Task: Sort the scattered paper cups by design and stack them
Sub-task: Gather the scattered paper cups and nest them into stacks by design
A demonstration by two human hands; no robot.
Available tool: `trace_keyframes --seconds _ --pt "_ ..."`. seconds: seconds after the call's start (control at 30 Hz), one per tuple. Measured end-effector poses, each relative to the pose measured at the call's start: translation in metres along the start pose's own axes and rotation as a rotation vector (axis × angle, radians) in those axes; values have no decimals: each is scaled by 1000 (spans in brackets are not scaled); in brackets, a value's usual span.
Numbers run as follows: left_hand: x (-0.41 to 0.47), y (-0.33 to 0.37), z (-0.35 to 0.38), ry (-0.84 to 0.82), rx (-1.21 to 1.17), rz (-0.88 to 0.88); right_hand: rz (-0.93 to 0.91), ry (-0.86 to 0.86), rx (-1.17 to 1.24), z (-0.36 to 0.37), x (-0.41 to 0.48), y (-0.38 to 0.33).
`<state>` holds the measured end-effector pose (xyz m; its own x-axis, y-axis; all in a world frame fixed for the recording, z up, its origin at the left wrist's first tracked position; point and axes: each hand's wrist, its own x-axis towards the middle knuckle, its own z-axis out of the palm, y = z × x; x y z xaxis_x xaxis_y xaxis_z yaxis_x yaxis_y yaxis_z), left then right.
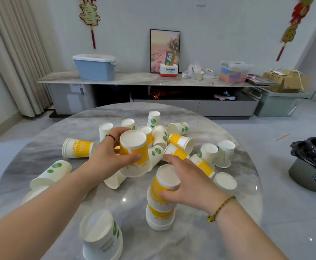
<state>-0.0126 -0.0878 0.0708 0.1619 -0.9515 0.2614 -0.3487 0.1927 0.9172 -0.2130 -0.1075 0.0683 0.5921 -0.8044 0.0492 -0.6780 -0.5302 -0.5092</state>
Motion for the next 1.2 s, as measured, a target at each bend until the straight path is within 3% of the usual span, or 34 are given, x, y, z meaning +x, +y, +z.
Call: trace_keyframes --seconds 0.17,0.37,0.77,0.93,1.07,1.2 --pt "-18 -2 -5 103 -128 -5 41 -48 -21 42 2 6" --pt "-27 6 14 -31 -67 -18 219 -46 265 61 -11 29" --pt "-34 -10 53 -458 626 -103 271 -49 243 62 -16 47" --pt "-26 -5 57 -534 702 -142 289 105 143 51 -12 51" --pt "-17 -2 50 -583 584 -191 222 218 -51 38 3 52" --pt "7 3 43 -420 615 -114 115 409 -175 33 30 56"
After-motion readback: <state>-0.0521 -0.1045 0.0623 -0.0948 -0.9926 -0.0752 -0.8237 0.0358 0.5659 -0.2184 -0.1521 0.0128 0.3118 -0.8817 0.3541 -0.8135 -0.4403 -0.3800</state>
